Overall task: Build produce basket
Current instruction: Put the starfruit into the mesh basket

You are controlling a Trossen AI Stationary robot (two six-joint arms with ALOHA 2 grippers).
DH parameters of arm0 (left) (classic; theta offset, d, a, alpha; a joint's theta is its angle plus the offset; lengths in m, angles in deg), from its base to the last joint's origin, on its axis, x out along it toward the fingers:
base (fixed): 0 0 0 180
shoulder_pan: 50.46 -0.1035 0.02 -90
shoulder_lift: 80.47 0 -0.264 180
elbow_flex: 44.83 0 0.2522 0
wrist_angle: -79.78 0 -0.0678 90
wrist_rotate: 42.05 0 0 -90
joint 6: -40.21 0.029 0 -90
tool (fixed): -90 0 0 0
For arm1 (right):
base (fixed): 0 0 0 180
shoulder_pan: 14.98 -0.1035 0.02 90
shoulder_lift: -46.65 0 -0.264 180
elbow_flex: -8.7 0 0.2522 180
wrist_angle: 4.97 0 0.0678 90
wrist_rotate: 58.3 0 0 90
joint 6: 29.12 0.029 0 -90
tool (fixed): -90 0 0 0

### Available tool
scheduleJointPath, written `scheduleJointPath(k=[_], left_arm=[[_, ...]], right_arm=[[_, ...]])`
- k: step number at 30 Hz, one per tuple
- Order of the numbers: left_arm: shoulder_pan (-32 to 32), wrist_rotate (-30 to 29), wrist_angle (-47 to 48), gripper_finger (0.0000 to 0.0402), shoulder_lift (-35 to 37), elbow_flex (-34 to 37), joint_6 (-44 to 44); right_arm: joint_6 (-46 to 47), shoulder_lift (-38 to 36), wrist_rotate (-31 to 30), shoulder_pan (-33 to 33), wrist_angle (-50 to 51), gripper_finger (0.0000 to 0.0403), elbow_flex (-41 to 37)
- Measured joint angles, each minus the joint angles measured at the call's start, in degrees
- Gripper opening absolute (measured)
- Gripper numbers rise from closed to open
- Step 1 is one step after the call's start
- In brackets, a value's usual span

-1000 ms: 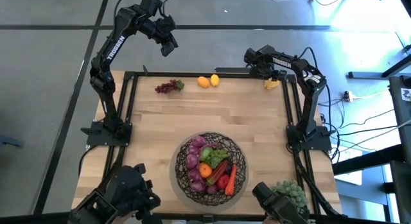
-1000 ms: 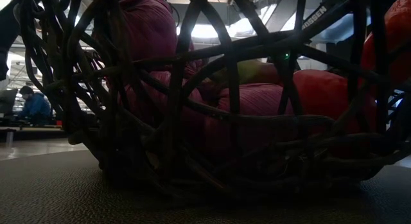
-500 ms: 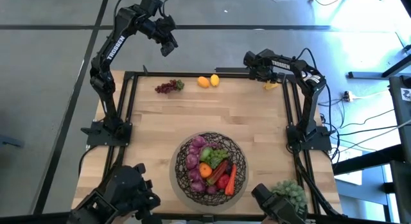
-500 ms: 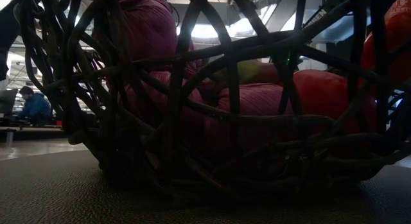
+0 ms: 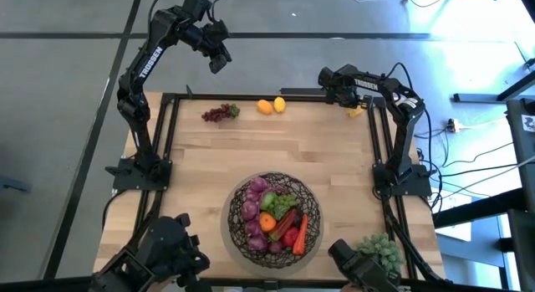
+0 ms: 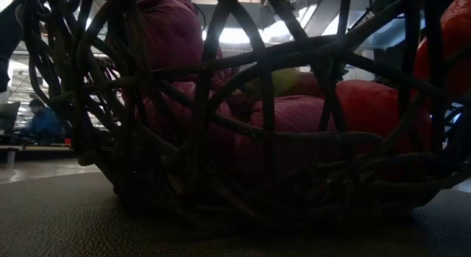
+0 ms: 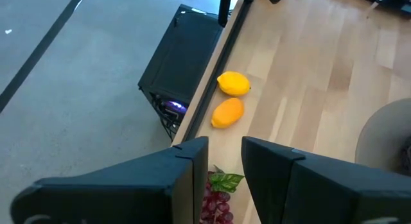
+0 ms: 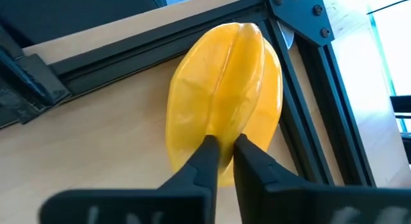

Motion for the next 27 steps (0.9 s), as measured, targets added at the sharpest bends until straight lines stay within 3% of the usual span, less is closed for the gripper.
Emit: scheduleJointPath(k=[7, 27], left_arm=[[0.02, -0.01, 0.00, 0.0084, 0.00, 0.00, 0.00], [0.15, -0.01, 0.06, 0.0084, 0.00, 0.00, -0.01]], right_arm=[[-6.71, 0.00, 0.40, -1.01, 1.69, 0.0003, 2.02], [-17.39, 0.07, 0.56, -11.72, 14.57, 0.0000, 19.67]])
